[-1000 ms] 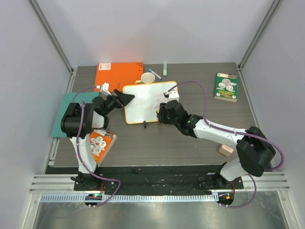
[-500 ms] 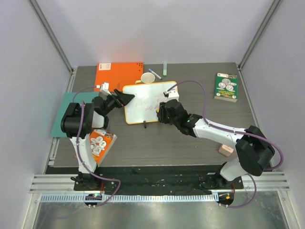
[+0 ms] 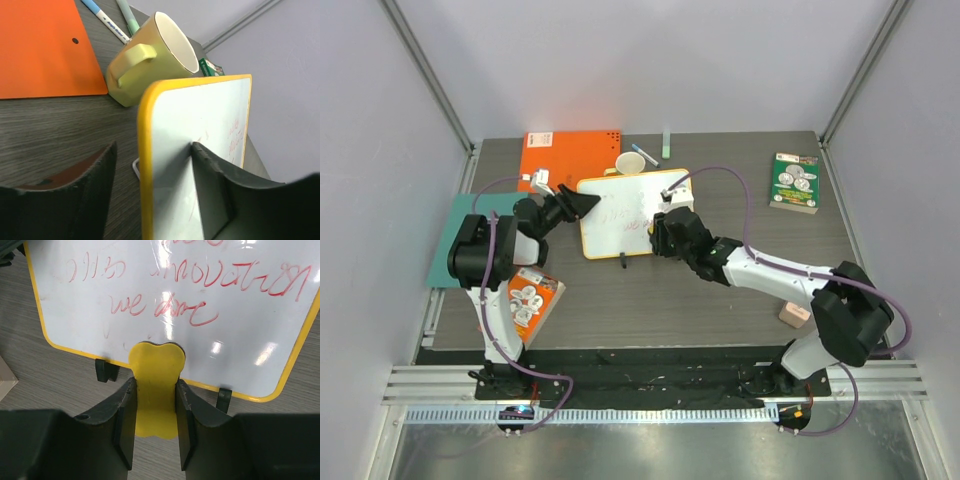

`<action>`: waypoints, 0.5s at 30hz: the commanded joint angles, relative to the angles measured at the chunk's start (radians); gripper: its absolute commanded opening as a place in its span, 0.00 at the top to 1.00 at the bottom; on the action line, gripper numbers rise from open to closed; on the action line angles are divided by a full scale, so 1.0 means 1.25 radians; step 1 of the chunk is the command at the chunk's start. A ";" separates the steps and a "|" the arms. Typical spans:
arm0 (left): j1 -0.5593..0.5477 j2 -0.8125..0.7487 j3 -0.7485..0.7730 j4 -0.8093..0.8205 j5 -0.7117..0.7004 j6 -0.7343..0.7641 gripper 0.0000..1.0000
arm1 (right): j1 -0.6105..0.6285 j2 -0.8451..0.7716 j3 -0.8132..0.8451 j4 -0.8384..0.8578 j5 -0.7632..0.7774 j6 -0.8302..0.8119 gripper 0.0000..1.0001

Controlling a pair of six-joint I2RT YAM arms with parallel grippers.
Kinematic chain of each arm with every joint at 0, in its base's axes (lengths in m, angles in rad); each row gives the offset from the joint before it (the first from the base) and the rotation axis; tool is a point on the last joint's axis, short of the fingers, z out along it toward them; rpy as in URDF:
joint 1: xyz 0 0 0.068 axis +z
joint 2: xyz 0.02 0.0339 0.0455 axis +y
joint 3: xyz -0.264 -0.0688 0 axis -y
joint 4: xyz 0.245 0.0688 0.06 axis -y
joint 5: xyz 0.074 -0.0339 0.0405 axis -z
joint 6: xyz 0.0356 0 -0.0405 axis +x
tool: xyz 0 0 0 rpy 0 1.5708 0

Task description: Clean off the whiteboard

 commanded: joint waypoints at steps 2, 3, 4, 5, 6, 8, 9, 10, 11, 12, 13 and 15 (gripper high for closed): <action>0.001 -0.030 0.025 -0.014 -0.013 0.034 0.47 | -0.013 0.027 0.038 0.063 0.009 -0.039 0.99; 0.001 -0.029 0.026 -0.015 -0.010 0.036 0.50 | -0.016 0.030 0.041 0.079 0.008 -0.042 0.99; 0.001 -0.027 0.028 -0.015 -0.006 0.036 0.55 | -0.020 0.041 0.045 0.085 -0.002 -0.047 0.99; 0.001 -0.029 0.030 -0.015 -0.003 0.036 0.59 | -0.029 0.046 0.047 0.090 -0.003 -0.059 0.99; 0.001 -0.027 0.029 -0.015 -0.002 0.036 0.65 | -0.032 0.050 0.053 0.098 -0.004 -0.066 0.99; 0.001 -0.030 0.025 -0.007 0.002 0.036 0.89 | -0.046 0.060 0.057 0.115 0.003 -0.082 0.99; 0.000 -0.031 0.024 -0.007 0.001 0.036 1.00 | -0.050 0.062 0.054 0.123 0.007 -0.084 0.99; 0.001 -0.032 0.024 -0.006 0.004 0.036 1.00 | -0.057 0.065 0.053 0.133 0.015 -0.086 0.99; 0.000 -0.035 0.022 -0.003 0.005 0.036 1.00 | -0.062 0.068 0.051 0.153 0.032 -0.088 0.99; 0.000 -0.036 0.018 0.002 0.007 0.036 1.00 | -0.070 0.071 0.040 0.168 0.041 -0.094 0.99; 0.000 -0.037 0.015 0.006 0.008 0.036 1.00 | -0.074 0.071 0.031 0.185 0.054 -0.096 0.99; 0.001 -0.038 0.011 0.012 0.009 0.036 1.00 | -0.085 0.078 0.009 0.238 0.098 -0.106 0.99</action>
